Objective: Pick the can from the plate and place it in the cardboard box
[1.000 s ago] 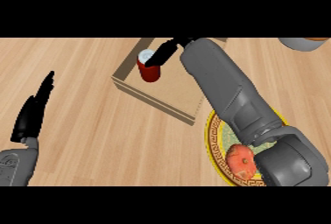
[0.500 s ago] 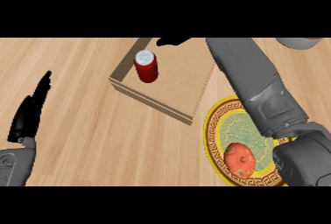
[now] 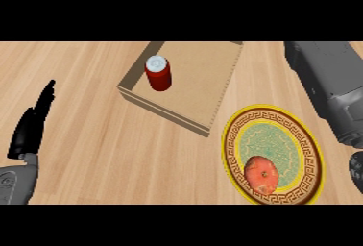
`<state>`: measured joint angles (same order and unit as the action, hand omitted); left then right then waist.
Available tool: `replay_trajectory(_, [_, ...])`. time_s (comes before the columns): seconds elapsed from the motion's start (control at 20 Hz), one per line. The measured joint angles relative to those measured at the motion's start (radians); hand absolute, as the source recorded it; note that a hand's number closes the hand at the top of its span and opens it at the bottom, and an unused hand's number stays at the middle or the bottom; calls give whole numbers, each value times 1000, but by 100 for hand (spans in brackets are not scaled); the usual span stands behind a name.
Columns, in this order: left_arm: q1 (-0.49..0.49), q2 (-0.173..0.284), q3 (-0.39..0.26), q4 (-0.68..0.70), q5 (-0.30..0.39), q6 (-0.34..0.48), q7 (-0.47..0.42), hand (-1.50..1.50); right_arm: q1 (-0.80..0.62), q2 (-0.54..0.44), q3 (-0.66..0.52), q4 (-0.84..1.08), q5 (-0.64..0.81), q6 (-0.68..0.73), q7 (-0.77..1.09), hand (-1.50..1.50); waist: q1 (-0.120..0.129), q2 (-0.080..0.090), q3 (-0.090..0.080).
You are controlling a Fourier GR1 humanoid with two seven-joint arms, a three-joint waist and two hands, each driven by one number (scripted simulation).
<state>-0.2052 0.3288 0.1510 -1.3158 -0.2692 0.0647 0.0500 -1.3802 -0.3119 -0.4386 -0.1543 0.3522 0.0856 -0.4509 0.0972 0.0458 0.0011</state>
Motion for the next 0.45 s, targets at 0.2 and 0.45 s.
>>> replay_trajectory(0.2, [-2,-6,-2,-3,-3,6,0,0,30,-86,0,7,5,63,-17,-150,0,2,1])
replay_trajectory(0.45, [-2,3,7,0,7,-6,-1,0,76,-186,18,13,26,163,-62,-150,2,4,2])
